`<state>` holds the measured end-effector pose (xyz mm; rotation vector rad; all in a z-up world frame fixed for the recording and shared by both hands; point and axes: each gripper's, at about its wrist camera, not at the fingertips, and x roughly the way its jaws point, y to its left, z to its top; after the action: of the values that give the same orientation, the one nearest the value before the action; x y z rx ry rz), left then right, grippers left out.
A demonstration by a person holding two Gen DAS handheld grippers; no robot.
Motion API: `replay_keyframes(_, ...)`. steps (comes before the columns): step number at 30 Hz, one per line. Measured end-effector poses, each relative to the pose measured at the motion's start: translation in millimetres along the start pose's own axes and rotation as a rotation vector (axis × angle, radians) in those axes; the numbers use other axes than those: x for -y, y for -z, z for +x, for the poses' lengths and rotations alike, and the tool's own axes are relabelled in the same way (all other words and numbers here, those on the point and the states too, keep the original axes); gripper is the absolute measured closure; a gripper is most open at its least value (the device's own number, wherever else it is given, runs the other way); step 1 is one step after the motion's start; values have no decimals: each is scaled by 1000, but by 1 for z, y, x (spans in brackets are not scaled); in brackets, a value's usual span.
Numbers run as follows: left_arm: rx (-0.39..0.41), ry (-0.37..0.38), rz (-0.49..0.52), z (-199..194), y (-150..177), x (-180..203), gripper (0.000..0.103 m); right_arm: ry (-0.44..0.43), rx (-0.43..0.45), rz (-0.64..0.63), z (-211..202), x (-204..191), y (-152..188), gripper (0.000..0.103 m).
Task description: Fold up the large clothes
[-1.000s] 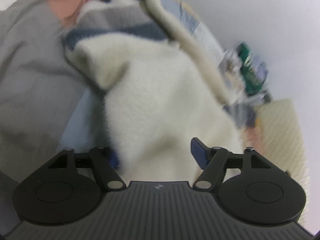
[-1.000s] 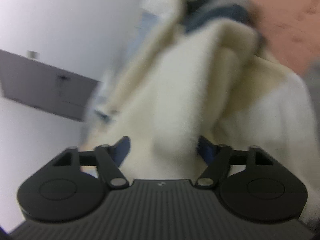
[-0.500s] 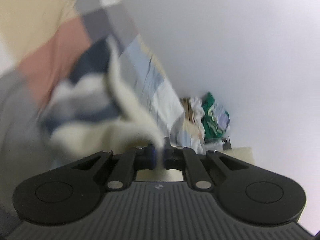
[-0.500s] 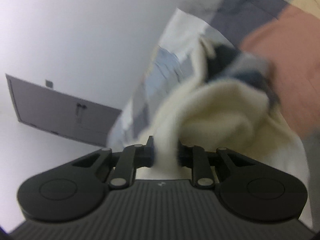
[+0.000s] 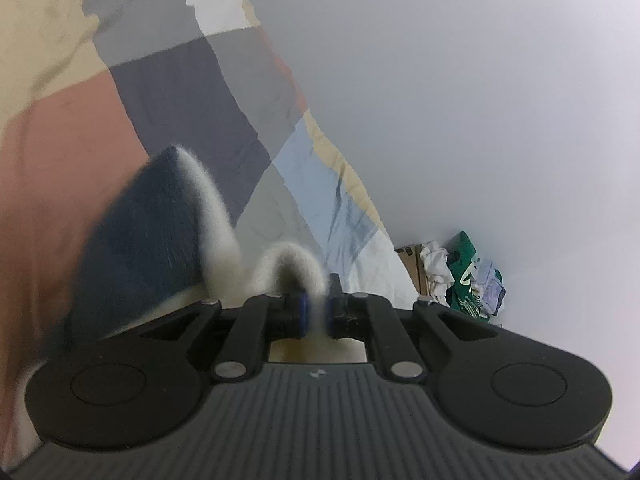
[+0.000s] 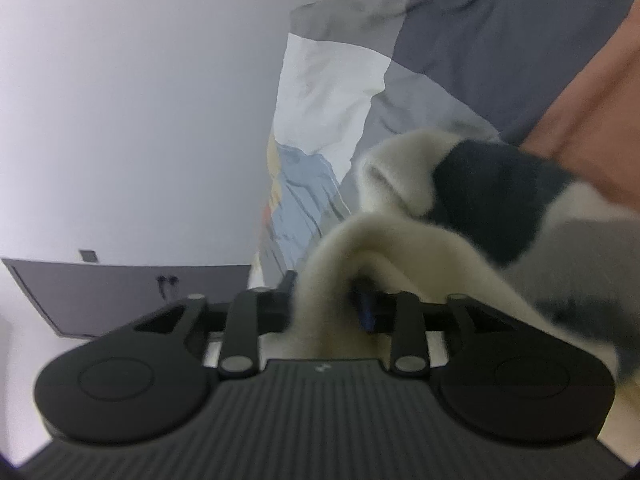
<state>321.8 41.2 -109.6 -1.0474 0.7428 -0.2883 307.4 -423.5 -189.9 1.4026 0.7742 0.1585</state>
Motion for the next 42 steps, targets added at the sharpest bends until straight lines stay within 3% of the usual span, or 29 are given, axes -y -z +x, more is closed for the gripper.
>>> replay_keyframes(2, -18, -7, 10, 10, -4, -10, 91, -52, -3, -12, 5, 4, 0, 36)
replay_keyframes(4, -32, -13, 12, 17, -8, -19, 89, -92, -3, -23, 12, 4, -2, 28)
replay_keyframes(6, -41, 0, -3, 22, -10, -25, 83, -106, 1, -40, 15, 2, -1, 26)
replay_keyframes(7, -46, 12, -14, 22, -11, -27, 71, -99, 2, -55, 16, -1, 0, 26)
replay_keyframes(8, -46, 27, -20, 22, -12, -28, 52, -92, 5, -69, 18, -3, 0, 26)
replay_keyframes(10, -25, 47, -11, 14, -12, -22, 35, -85, 17, -98, 14, -7, 6, 26)
replay_keyframes(11, -10, 44, 13, 7, -12, -16, 31, -83, 22, -109, 14, -7, 9, 26)
replay_keyframes(17, 6, 9, 155, -43, 14, 21, 26, -12, 73, -199, -13, -16, 42, 24)
replay_keyframes(23, -35, -38, 143, -83, 68, 24, 25, 46, 68, -202, -39, -6, 87, 24)
replay_keyframes(27, -80, -93, 89, -98, 106, 11, 24, 83, 36, -169, -42, 5, 115, 24)
replay_keyframes(33, -124, -89, -68, -95, 137, -20, 22, 120, -14, -130, -25, 25, 143, 24)
replay_keyframes(37, -113, -70, -164, -77, 142, -41, 20, 167, -36, -82, 0, 45, 149, 24)
replay_keyframes(42, -36, -45, -238, -58, 140, -64, 20, 170, 26, -71, 19, 60, 140, 24)
